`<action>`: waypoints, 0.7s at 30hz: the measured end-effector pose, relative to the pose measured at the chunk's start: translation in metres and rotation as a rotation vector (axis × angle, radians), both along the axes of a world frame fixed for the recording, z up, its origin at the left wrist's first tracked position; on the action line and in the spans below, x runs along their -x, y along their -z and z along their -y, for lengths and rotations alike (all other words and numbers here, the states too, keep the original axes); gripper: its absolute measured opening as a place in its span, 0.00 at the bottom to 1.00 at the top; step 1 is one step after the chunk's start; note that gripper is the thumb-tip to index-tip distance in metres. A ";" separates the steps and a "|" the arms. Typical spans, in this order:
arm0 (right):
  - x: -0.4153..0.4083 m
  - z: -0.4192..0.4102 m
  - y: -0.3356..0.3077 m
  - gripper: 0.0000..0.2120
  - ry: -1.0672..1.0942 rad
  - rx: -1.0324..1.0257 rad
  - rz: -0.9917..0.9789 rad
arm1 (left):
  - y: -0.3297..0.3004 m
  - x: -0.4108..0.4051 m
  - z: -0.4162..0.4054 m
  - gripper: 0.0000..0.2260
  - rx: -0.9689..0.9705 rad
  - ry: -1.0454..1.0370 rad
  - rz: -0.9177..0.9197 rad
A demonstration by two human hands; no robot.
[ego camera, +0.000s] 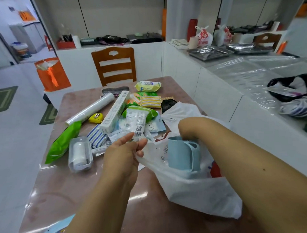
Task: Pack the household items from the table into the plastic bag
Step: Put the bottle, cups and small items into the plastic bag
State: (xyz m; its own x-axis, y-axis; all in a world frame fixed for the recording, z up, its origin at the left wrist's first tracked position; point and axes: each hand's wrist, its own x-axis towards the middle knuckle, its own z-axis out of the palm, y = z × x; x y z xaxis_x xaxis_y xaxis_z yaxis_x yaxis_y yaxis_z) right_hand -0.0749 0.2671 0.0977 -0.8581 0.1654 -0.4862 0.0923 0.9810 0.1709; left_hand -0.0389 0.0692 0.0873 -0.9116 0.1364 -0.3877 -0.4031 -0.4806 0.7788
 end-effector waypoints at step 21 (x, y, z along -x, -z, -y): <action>0.069 0.004 0.013 0.27 -0.038 0.398 -0.681 | 0.006 0.013 -0.006 0.08 -0.048 -0.063 0.044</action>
State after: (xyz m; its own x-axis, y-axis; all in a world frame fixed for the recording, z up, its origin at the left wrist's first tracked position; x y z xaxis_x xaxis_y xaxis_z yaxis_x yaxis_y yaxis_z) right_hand -0.1444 0.2630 0.0844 -0.9898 0.0541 0.1315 0.0159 0.9612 -0.2754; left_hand -0.0518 0.0751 0.0818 -0.9012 0.0989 -0.4220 -0.4045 -0.5419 0.7367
